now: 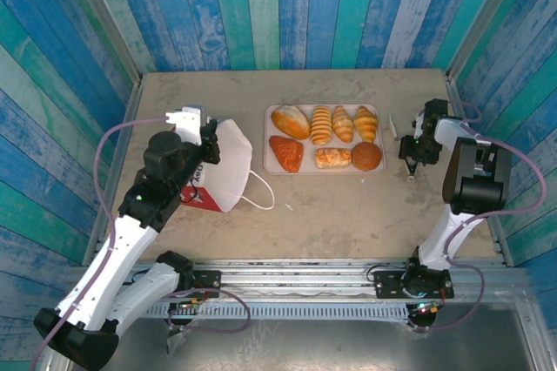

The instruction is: Take the fake bread out of the paper bag

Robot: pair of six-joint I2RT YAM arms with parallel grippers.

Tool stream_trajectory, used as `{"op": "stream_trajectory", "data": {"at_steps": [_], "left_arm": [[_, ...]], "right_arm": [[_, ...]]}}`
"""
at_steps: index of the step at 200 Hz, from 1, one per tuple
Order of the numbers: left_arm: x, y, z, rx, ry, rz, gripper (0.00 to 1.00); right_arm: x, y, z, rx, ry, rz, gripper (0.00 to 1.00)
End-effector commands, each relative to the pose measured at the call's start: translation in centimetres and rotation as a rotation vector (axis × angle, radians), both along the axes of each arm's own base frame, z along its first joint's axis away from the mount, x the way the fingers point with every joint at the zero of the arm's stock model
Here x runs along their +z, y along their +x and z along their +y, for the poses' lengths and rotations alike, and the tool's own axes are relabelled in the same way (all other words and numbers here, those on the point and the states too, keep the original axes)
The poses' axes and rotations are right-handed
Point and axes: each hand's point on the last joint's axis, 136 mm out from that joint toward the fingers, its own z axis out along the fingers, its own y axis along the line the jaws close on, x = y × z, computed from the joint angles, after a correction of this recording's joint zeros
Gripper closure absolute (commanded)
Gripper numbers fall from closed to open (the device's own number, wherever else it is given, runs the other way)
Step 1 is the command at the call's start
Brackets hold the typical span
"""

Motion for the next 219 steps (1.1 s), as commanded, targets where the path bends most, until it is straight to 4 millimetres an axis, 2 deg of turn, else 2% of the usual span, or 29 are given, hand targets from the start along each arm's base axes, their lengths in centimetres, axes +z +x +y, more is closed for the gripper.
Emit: {"op": "stream_trajectory", "data": {"at_steps": [1,44,72,97,135,169,190,202,219], "left_arm": [[2.1,-0.3,0.3,0.006,-0.019,-0.054,1.0],[2.3,-0.3,0.2,0.006,-0.021,-0.056,1.0],[2.3,-0.3,0.2,0.004,-0.022,-0.056,1.0],[2.4,-0.3,0.2,0.006,-0.022,-0.056,1.0],[2.7,-0.2,0.8,0.038,-0.024,-0.077,1.0],[2.9,0.0,0.7,0.037,-0.011,-0.08,1.0],[3.2,0.1,0.6,0.035,-0.014,-0.085,1.0],[3.3,0.1,0.7,0.04,-0.013,-0.088,1.0],[3.4,0.3,0.7,0.043,-0.013,-0.087,1.0]], "right_arm": [[0.8,-0.1,-0.6,-0.014,-0.024,-0.001,0.3],[2.2,-0.2,-0.8,-0.038,-0.032,-0.035,0.17],[3.7,-0.4,-1.0,-0.057,-0.046,-0.065,0.15],[6.9,-0.7,-0.9,-0.089,-0.052,-0.152,0.15],[13.8,-1.3,0.9,-0.096,0.028,-0.38,0.15],[19.2,-2.0,5.4,0.027,0.239,-0.552,0.17],[22.1,-2.8,10.2,0.142,0.505,-0.607,0.21],[22.9,-3.4,13.4,0.208,0.635,-0.609,0.22],[22.5,-4.4,18.1,0.311,0.706,-0.567,0.23]]}}
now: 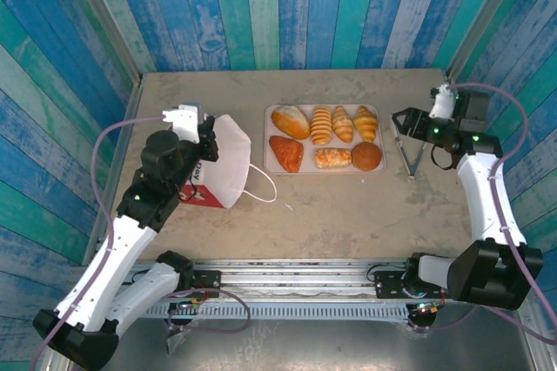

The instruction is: Take the fake bread out of the paper bag

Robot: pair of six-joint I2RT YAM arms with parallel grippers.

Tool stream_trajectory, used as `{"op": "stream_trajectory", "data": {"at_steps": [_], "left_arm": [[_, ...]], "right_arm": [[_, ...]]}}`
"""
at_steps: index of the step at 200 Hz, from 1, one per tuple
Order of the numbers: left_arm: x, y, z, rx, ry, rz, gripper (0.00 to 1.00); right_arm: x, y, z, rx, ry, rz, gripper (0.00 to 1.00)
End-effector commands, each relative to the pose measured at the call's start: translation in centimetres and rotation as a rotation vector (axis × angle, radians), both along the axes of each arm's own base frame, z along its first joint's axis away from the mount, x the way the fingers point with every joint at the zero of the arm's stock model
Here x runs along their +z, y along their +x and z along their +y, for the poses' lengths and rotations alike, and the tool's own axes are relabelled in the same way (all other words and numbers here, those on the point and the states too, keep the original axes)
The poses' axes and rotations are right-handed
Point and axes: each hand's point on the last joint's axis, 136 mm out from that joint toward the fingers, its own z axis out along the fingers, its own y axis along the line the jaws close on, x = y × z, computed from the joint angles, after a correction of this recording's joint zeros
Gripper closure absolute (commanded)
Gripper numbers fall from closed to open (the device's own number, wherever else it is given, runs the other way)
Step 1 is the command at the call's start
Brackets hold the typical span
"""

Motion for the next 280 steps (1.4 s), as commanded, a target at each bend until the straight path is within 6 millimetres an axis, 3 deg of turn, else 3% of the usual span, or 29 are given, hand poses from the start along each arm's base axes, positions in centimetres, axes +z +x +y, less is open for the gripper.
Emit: {"op": "stream_trajectory", "data": {"at_steps": [1,53,72,98,104,147,208,227,239,258,280], "left_arm": [[2.3,0.2,0.3,0.018,-0.007,-0.061,1.0],[2.0,0.5,-0.1,0.011,-0.027,-0.035,1.0],[2.0,0.5,-0.1,0.008,-0.034,-0.031,1.0],[1.9,0.5,-0.1,0.009,-0.032,-0.025,1.0],[1.9,0.5,-0.1,0.01,-0.034,-0.026,1.0],[2.0,0.5,-0.2,0.008,-0.026,-0.026,1.0],[2.1,0.3,0.0,0.012,-0.036,-0.03,1.0],[2.1,0.2,0.1,0.015,-0.037,-0.032,1.0],[2.2,0.2,0.2,0.019,-0.036,-0.035,1.0],[2.3,0.5,0.6,0.05,-0.041,-0.023,1.0],[2.1,1.1,1.3,0.104,-0.047,0.006,1.0]], "right_arm": [[0.4,-2.2,8.0,0.257,0.198,0.025,0.23],[-3.2,-6.1,21.6,0.588,0.248,0.148,0.29],[-4.5,-7.5,25.0,0.658,0.249,0.187,0.32],[-5.8,-8.8,27.9,0.729,0.241,0.224,0.35],[-6.2,-10.0,29.1,0.772,0.228,0.241,0.36],[-10.3,-11.6,31.3,0.845,0.115,0.347,0.42],[-12.6,-11.6,32.4,0.866,0.098,0.394,0.62],[-12.0,-11.5,32.5,0.869,0.097,0.377,0.75],[-10.9,-11.3,32.6,0.87,0.099,0.343,0.87],[-8.5,-10.5,32.6,0.861,0.102,0.277,0.97],[-5.0,-9.4,33.0,0.853,0.113,0.195,0.99]]}}
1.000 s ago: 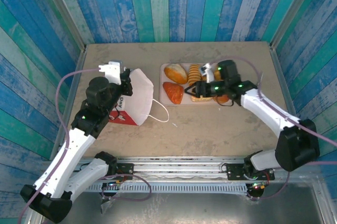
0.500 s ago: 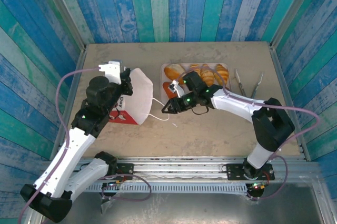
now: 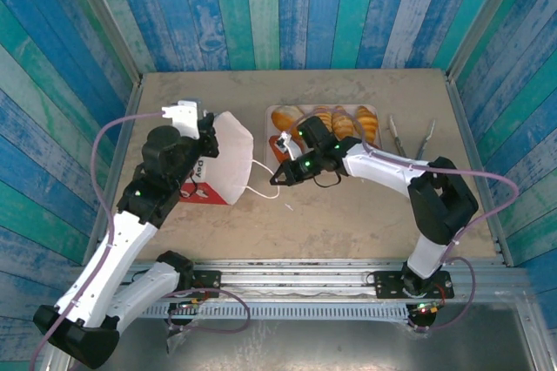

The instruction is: Take the fake bread out of the paper bag

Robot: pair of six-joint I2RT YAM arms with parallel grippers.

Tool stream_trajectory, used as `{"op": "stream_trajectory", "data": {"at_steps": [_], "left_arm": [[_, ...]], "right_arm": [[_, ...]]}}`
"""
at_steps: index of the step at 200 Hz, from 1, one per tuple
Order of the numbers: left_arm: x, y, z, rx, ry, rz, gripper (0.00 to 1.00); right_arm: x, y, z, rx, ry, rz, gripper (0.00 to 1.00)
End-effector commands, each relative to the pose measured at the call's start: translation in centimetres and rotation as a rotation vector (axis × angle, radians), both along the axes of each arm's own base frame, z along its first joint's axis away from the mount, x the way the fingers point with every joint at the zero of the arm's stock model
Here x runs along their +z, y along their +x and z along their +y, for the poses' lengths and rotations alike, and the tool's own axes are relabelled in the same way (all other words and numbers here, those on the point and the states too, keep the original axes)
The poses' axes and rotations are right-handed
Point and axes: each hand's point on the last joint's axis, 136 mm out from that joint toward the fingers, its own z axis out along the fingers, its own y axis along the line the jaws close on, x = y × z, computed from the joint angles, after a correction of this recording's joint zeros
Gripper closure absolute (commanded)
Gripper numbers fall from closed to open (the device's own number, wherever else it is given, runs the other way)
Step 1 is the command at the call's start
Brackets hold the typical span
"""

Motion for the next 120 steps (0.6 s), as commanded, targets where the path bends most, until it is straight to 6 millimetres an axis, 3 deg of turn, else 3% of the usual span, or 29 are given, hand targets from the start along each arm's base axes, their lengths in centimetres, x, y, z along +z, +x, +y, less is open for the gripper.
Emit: {"op": "stream_trajectory", "data": {"at_steps": [1,48,103,120], "left_arm": [[1.7,0.5,1.1,0.075,-0.03,-0.014,1.0],[2.4,3.6,3.1,0.15,-0.083,0.022,0.99],[3.3,9.8,4.5,0.154,-0.109,0.019,0.98],[3.3,11.8,4.6,0.149,-0.112,0.018,0.98]], "right_arm": [[5.8,1.4,0.5,-0.014,0.076,-0.126,0.99],[11.9,4.6,1.5,-0.052,0.156,-0.249,1.0],[15.1,10.2,2.2,-0.119,0.193,-0.299,0.99],[14.9,12.0,2.4,-0.138,0.194,-0.297,0.99]]}}
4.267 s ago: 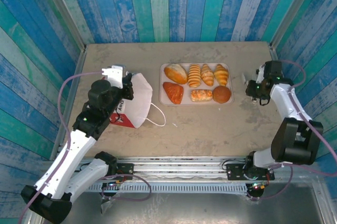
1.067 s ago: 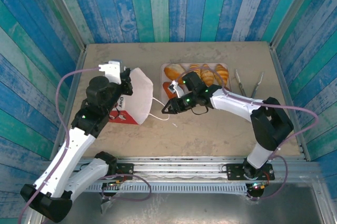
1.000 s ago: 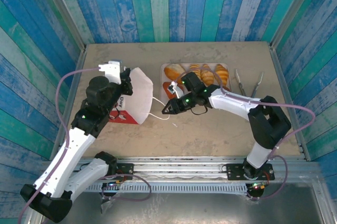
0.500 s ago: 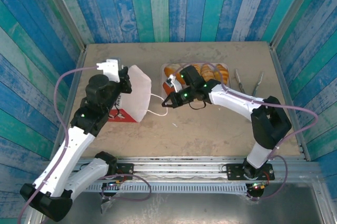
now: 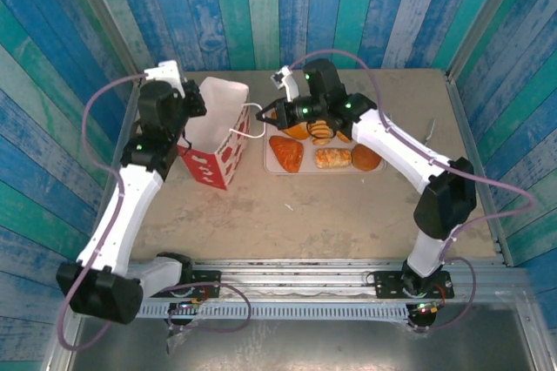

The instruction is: Take the fake bread out of the paper bag

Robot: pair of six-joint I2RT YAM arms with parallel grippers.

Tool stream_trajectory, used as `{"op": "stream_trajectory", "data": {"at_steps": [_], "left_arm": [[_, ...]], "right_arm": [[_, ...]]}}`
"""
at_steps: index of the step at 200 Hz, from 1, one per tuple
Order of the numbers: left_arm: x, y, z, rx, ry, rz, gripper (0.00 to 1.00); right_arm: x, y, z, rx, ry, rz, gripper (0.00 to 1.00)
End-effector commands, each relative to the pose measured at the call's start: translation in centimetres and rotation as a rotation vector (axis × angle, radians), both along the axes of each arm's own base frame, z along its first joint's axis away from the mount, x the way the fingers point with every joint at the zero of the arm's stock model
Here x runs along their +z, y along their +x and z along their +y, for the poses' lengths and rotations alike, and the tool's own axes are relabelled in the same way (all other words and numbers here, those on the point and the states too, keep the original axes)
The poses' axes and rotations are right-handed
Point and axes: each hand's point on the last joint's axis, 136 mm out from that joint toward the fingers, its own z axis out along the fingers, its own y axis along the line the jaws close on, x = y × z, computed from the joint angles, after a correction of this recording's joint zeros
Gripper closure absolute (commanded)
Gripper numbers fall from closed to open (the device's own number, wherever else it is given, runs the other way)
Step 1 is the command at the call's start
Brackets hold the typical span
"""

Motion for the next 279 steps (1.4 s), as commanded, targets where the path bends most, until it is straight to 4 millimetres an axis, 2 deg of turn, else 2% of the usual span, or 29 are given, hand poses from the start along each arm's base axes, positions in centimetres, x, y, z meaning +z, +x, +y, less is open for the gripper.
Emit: {"op": "stream_trajectory", "data": {"at_steps": [1,7,25,27,31,68,99,124,139,145,155,161,169,186,190,196,214,226,230,240,247,249,262,279], "left_arm": [[1.1,2.8,-0.5,-0.042,-0.028,-0.04,0.98],[0.5,3.7,-0.5,-0.038,-0.027,-0.024,0.98],[0.4,5.5,-0.3,-0.028,-0.019,-0.031,0.98],[0.3,5.8,-0.3,-0.028,-0.019,-0.027,0.98],[0.1,6.2,-0.2,-0.026,-0.019,-0.022,0.98],[-1.2,9.1,0.0,-0.023,-0.016,0.004,0.98],[-1.4,10.1,0.3,-0.018,-0.031,-0.002,0.98],[-1.2,10.6,-0.1,-0.04,-0.032,-0.001,0.97],[-1.2,10.6,-0.2,-0.045,-0.03,0.011,0.9],[-1.0,10.5,-0.2,-0.046,-0.029,0.009,0.83],[-0.6,10.1,0.0,-0.037,-0.027,0.007,0.61],[-0.3,9.8,0.1,-0.032,-0.022,0.003,0.51],[0.3,9.3,0.4,-0.022,-0.016,-0.005,0.32],[1.7,8.0,0.7,-0.011,-0.002,-0.027,0.1],[2.2,7.6,0.9,-0.004,-0.001,-0.035,0.01],[2.8,7.0,1.1,0.008,-0.001,-0.05,0.06],[5.3,4.6,1.8,0.028,-0.008,-0.126,0.06],[6.6,2.9,2.2,0.044,-0.016,-0.181,0.06],[7.7,1.7,2.4,0.049,-0.017,-0.218,0.06],[8.9,0.1,2.8,0.061,-0.015,-0.264,0.06],[9.5,-0.9,3.1,0.07,-0.007,-0.288,0.06],[9.6,-1.2,3.1,0.073,-0.005,-0.293,0.06],[10.3,-3.2,3.9,0.107,-0.008,-0.33,0.06],[10.2,-5.8,4.8,0.147,-0.023,-0.373,0.06]], "right_arm": [[-1.1,2.4,0.0,-0.037,-0.022,0.024,0.99],[-1.1,3.1,-0.1,-0.045,-0.02,0.03,0.99],[-1.7,4.2,0.4,-0.054,-0.02,0.042,0.98],[-1.8,5.2,-0.4,-0.077,-0.02,0.047,0.98],[-1.9,5.8,-0.8,-0.086,-0.017,0.053,0.98],[-1.9,8.3,-1.1,-0.114,-0.005,0.062,0.96],[-0.7,9.6,-1.3,-0.14,0.004,0.023,0.95],[-0.8,10.2,-1.3,-0.144,0.001,0.024,0.93],[-1.1,10.5,-1.6,-0.153,-0.011,0.033,0.91],[-1.2,10.6,-1.8,-0.158,-0.018,0.033,0.88],[-0.7,10.5,-2.0,-0.159,-0.018,0.02,0.74],[-0.2,10.4,-2.1,-0.157,-0.014,0.011,0.64],[0.7,10.1,-2.1,-0.146,-0.004,-0.008,0.52],[3.0,9.5,-2.6,-0.13,0.007,-0.053,0.41],[3.5,9.4,-2.8,-0.128,0.005,-0.068,0.38],[4.3,9.1,-3.2,-0.129,-0.001,-0.092,0.31],[6.7,8.3,-5.2,-0.171,-0.057,-0.199,0.01],[8.1,8.0,-7.4,-0.24,-0.119,-0.29,0.0],[8.5,7.8,-8.2,-0.263,-0.139,-0.32,0.0],[9.5,7.4,-10.3,-0.332,-0.195,-0.398,0.0],[10.3,7.0,-12.0,-0.393,-0.232,-0.453,0.0],[11.1,6.7,-12.7,-0.415,-0.231,-0.474,0.0],[12.2,6.1,-16.3,-0.56,-0.293,-0.569,0.0],[11.5,4.9,-21.5,-0.741,-0.387,-0.686,0.0]]}}
